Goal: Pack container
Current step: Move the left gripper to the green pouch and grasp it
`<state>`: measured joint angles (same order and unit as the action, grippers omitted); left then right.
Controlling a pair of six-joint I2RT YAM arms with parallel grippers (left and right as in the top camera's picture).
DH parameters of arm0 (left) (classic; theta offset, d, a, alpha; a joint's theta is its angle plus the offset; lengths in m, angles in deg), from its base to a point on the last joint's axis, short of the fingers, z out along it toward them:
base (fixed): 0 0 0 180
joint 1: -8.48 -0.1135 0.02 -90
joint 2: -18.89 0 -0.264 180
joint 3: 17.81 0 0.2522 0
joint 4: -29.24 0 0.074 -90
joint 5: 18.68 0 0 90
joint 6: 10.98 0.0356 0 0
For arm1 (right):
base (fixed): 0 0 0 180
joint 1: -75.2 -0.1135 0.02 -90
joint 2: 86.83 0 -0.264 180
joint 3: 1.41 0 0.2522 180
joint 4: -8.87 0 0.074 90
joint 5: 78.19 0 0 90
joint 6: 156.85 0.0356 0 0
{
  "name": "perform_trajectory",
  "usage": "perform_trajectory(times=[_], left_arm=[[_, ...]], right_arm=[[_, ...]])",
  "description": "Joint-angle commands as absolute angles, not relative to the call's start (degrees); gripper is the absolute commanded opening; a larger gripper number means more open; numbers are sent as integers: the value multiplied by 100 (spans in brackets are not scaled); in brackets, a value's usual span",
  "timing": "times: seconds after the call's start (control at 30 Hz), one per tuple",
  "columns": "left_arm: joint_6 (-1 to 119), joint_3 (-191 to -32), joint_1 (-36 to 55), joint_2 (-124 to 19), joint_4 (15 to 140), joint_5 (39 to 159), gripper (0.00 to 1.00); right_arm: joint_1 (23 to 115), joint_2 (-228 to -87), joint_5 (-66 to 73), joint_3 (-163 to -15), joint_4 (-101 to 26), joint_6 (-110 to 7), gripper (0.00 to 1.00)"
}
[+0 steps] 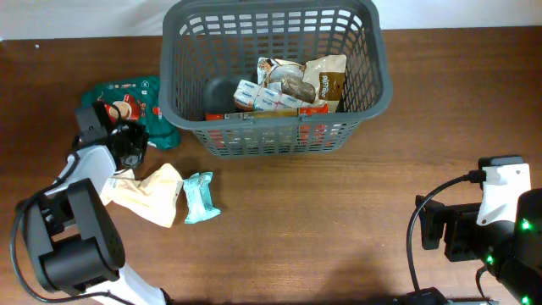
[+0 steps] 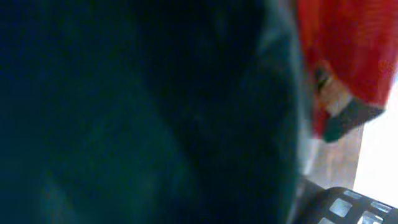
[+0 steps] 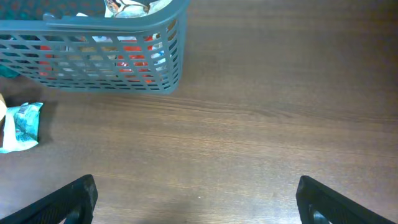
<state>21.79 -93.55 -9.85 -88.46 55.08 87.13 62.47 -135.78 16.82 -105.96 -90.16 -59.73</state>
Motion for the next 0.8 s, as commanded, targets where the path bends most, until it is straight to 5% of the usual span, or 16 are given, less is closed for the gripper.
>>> perform_trajectory(times=[0.0,0.77], left_arm=[[2208,-9523,-967,-8936,5650,8433,2],[4669,-11919,-598,-5828,6815,8405,2]], right_arm=[[6275,-13589,1674,-10572,-9010,-5973,99],[6275,-13589,1674,-10572,-9010,-5973,99]])
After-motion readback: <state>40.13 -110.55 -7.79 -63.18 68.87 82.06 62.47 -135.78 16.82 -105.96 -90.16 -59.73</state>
